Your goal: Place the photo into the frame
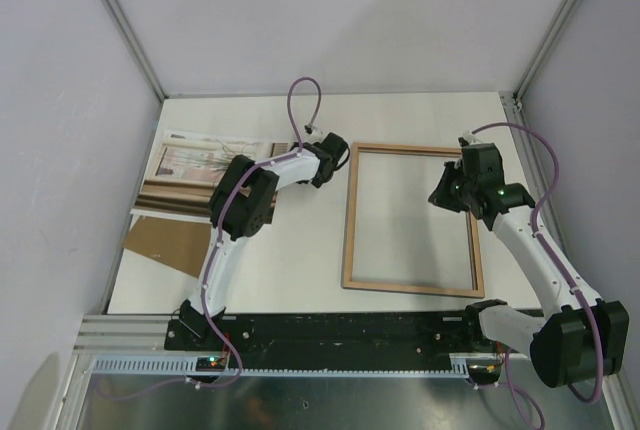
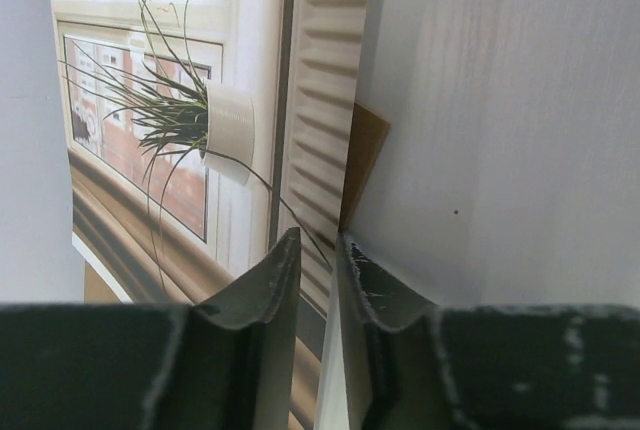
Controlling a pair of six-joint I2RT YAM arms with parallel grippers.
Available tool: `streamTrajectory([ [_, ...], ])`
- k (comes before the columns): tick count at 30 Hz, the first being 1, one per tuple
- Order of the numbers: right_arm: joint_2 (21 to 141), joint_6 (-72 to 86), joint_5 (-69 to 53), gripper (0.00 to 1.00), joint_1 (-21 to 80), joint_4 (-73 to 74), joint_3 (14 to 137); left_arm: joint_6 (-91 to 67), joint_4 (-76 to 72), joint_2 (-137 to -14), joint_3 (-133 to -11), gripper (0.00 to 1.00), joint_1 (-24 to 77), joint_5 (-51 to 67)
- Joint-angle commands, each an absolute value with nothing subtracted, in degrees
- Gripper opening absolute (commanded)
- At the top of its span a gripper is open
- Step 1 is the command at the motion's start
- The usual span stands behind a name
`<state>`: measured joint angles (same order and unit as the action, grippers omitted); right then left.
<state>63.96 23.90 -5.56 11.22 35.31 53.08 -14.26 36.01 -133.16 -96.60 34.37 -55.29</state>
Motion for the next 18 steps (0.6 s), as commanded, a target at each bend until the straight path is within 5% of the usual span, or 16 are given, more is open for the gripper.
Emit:
streamTrajectory([
  [1,62.6,23.1,-6.4,0.10,10.8,34.4,52.7,-15.0,36.1,-134.9,-97.3,0.22,33.4,-51.9],
  [7,62.6,23.2,-6.8,0.10,10.6,33.9,52.5,-13.6,36.3,-129.9,-97.4,0.02,33.7,-52.5],
  [18,63.3,24.6,-8.1,0.10,10.6,31.5,52.5,-11.6,41.7,-117.3,-99.3,0.00,38.1,-54.7],
])
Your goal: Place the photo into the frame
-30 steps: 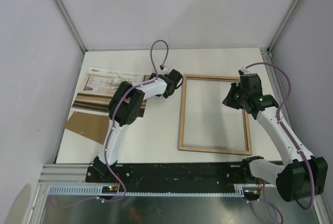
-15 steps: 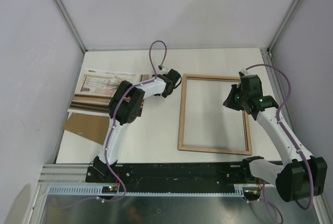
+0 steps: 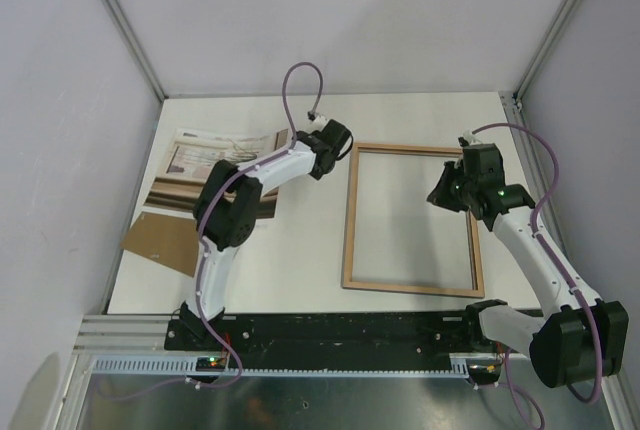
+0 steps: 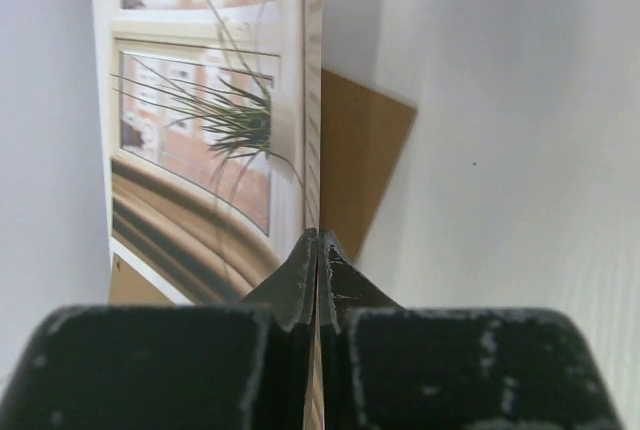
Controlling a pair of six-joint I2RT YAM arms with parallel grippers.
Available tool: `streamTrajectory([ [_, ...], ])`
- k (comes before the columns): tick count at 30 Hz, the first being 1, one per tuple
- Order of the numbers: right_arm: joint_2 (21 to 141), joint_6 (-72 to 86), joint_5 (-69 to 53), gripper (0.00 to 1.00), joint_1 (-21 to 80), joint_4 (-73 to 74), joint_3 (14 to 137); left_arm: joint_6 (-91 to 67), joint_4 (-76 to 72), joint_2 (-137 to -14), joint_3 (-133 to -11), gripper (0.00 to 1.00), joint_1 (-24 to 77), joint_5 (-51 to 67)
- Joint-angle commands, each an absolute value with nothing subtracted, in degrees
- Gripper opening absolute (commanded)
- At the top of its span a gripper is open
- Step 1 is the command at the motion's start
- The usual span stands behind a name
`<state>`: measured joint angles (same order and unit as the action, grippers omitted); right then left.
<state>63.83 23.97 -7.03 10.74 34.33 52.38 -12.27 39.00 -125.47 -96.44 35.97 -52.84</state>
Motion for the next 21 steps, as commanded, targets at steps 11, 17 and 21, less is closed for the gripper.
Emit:
streamTrajectory([
  [11,65.7,27.7,-11.6,0.10,10.6,25.7,52.4,-10.5,50.5,-110.4,-113.7,0.00,45.7,-54.4],
  [17,68.4,29.6,-13.7,0.17,12.4,23.0,52.4,-13.9,51.7,-110.9,-110.7,0.13,43.1,-52.6],
  [21,70.9,31.8,-14.0,0.30,16.7,17.7,52.5,-20.4,51.0,-108.6,-104.4,0.30,34.1,-40.7],
])
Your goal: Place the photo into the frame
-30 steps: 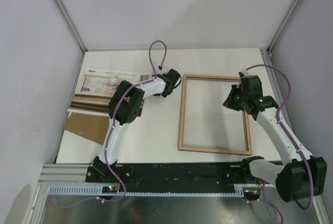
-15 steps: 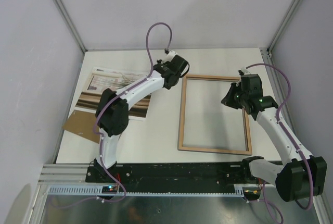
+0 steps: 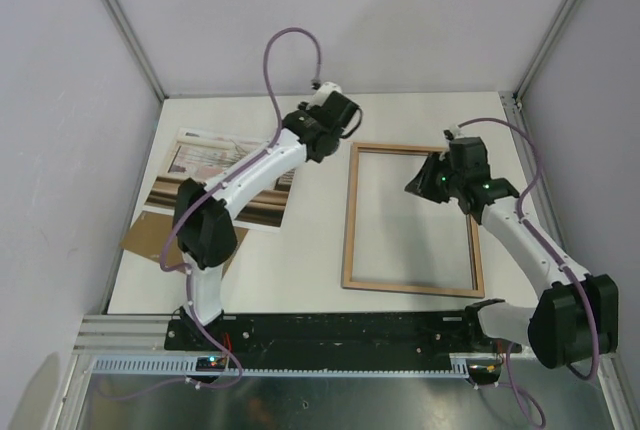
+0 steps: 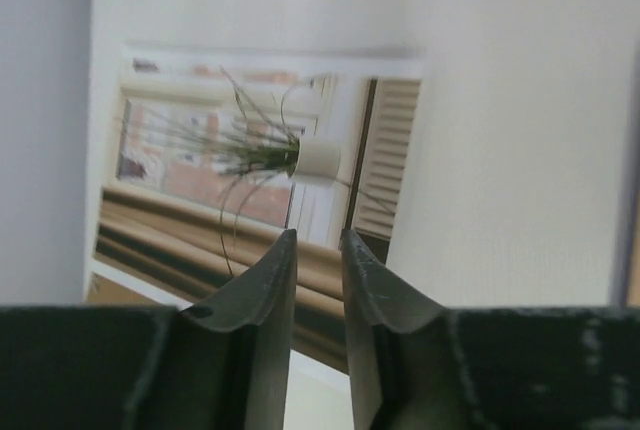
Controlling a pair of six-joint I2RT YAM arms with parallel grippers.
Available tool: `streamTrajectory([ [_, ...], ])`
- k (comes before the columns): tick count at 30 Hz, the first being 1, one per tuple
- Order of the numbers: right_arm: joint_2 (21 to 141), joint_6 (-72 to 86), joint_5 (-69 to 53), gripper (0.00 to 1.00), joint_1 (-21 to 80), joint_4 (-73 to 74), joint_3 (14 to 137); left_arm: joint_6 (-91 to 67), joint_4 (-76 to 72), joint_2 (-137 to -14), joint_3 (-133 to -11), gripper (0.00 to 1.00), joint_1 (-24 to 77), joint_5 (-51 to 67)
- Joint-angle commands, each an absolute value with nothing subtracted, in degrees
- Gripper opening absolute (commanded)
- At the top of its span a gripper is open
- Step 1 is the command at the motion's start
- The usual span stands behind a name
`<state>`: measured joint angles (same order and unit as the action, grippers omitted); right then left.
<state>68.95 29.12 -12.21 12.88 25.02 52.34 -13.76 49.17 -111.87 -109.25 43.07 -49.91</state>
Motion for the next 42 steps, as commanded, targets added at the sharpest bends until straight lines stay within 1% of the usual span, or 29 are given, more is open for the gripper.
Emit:
streamTrajectory([
  [1,71.9,32.6,-14.6,0.32,18.0,15.8,52.5,-21.5,50.4,-108.0,-102.6,0.32,31.3,-37.0],
  [2,73.6,33.4,-15.4,0.35,19.0,13.0,52.5,-22.7,49.0,-107.4,-101.1,0.34,28.9,-34.1],
  [5,79.6,36.5,-17.4,0.42,22.8,5.0,52.7,-25.0,44.7,-105.5,-96.2,0.44,20.8,-24.1],
  [7,84.4,38.1,-18.2,0.46,25.2,-0.8,53.7,-26.4,42.0,-105.0,-93.8,0.49,15.3,-18.2],
  [10,91.7,40.1,-18.8,0.50,28.3,-8.0,56.8,-28.1,38.6,-104.9,-90.9,0.52,8.6,-11.3],
  [14,101.6,43.1,-19.7,0.56,31.1,-17.1,61.4,-29.9,34.9,-105.1,-87.1,0.53,3.0,-4.6],
  [19,112.8,46.1,-19.5,0.62,33.5,-25.2,67.5,-31.2,31.6,-105.9,-84.1,0.54,0.4,-0.8],
  [24,121.4,49.9,-17.5,0.66,35.0,-31.5,72.4,-32.4,29.9,-107.8,-82.8,0.54,-3.5,3.0],
  [31,128.9,51.4,-12.0,0.70,36.9,-33.8,78.7,-32.6,29.2,-109.3,-82.0,0.54,-5.4,5.6],
  [37,132.8,52.6,-8.1,0.71,38.0,-33.3,83.2,-33.1,28.9,-110.5,-80.9,0.54,-6.6,6.2],
  [42,135.8,54.4,-7.4,0.71,38.6,-32.0,86.6,-33.9,28.5,-112.2,-79.6,0.53,-7.4,6.6],
])
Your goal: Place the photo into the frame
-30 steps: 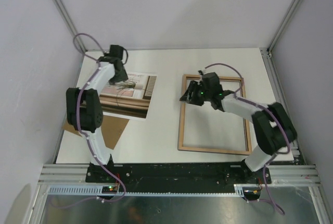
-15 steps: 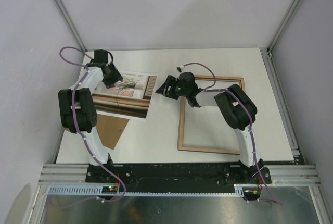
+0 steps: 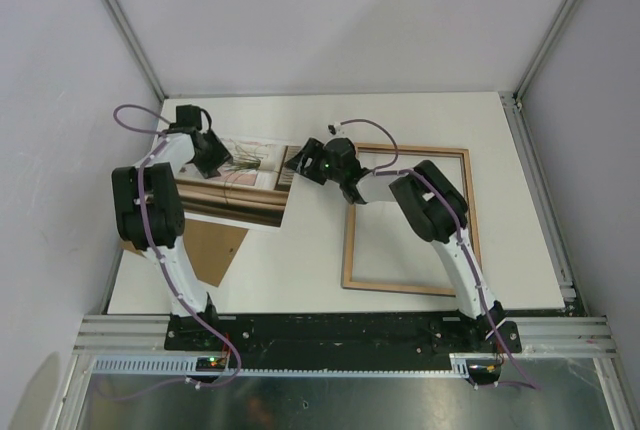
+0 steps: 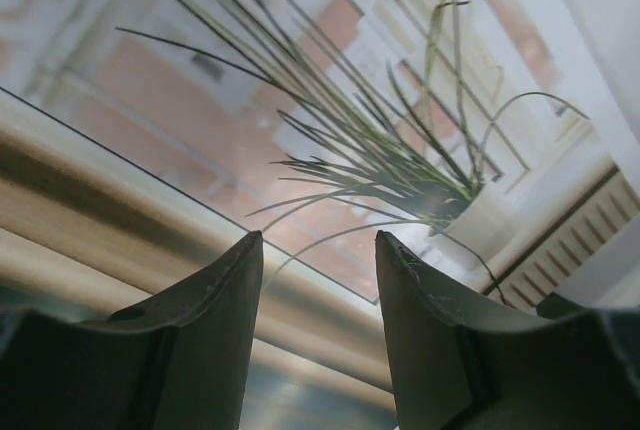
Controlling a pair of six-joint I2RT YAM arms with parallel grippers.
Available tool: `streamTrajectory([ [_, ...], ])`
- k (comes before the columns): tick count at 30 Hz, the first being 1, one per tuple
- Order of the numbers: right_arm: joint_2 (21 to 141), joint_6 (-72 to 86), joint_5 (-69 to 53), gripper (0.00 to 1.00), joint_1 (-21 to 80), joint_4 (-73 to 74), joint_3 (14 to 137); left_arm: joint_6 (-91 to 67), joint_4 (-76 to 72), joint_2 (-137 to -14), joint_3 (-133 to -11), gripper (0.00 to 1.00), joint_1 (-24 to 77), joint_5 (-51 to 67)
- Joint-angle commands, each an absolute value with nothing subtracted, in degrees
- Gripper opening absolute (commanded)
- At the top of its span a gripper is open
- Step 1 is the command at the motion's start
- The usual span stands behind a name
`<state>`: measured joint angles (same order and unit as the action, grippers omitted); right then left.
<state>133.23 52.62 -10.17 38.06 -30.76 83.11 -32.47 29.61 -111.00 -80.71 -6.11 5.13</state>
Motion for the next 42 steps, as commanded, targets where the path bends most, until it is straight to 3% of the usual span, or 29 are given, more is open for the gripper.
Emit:
streamTrajectory([
  [1,136.5,54.9,-7.6,0.71,38.6,-32.0,87.1,-34.0,28.3,-112.5,-79.3,0.53,-7.5,6.8],
  [15,144.0,63.9,-16.6,0.67,38.5,-38.3,94.0,-34.1,27.3,-114.5,-78.4,0.52,-7.6,9.0],
  [21,145.1,63.8,-18.6,0.53,38.6,-37.2,97.0,-33.8,27.0,-114.4,-78.3,0.51,-7.6,9.9],
  [31,139.6,59.4,-17.4,0.04,38.1,-33.1,96.6,-33.0,27.1,-107.8,-78.1,0.51,-7.6,12.0],
  [42,115.8,49.7,-14.9,0.00,33.7,-24.3,86.9,-34.7,27.1,-89.2,-76.9,0.54,-7.0,16.3],
])
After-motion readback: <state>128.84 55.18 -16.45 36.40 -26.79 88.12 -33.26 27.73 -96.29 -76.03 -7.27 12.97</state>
